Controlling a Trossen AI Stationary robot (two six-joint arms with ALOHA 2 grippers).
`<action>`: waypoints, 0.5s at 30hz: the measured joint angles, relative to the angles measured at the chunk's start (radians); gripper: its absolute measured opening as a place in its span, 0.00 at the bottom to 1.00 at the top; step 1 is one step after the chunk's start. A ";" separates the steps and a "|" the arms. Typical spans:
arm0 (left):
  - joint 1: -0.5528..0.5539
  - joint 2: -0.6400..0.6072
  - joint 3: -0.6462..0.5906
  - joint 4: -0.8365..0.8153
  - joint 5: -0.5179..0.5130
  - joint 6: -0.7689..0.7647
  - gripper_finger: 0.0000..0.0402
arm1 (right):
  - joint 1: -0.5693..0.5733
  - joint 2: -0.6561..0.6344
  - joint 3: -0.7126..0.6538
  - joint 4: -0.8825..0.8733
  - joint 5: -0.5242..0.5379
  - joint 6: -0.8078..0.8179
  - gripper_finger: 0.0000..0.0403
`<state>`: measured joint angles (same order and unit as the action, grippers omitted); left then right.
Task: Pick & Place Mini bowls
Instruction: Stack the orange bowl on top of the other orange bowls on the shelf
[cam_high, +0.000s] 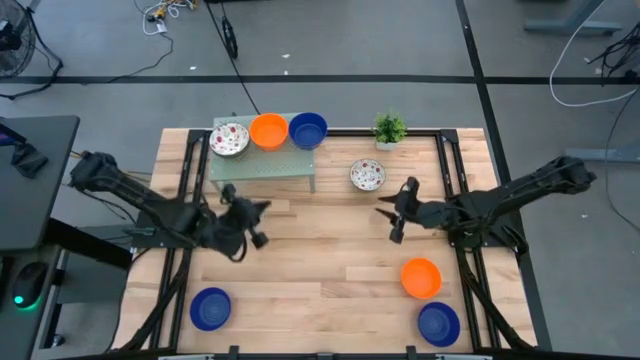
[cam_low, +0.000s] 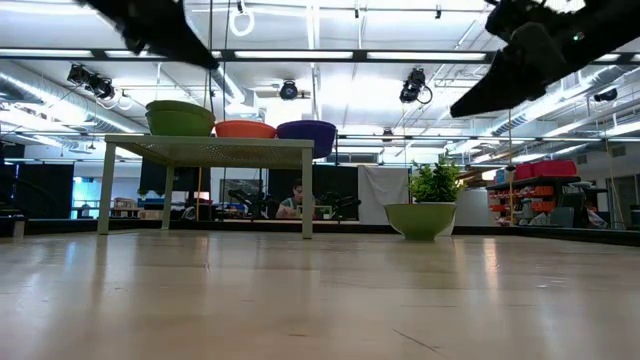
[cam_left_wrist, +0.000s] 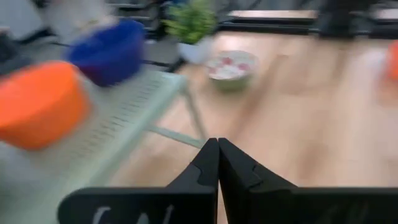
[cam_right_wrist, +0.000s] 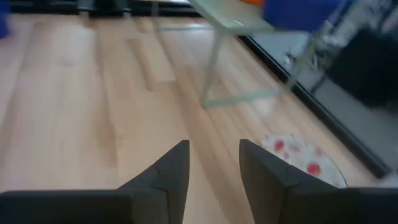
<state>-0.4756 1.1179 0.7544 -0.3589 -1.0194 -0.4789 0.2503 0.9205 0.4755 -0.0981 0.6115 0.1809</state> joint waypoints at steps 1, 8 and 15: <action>-0.017 0.008 -0.025 0.058 0.013 0.000 0.01 | -0.024 -0.010 0.000 -0.026 -0.020 0.029 0.35; -0.083 0.127 -0.092 0.343 0.109 0.040 0.03 | -0.184 -0.014 0.047 -0.322 -0.383 0.131 0.35; -0.088 0.253 -0.092 0.467 0.141 0.125 0.02 | -0.146 -0.006 0.084 -0.483 -0.840 0.128 0.35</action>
<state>-0.5632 1.3710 0.6628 0.1081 -0.8780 -0.3538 0.1042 0.9140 0.5598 -0.5811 -0.2288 0.3085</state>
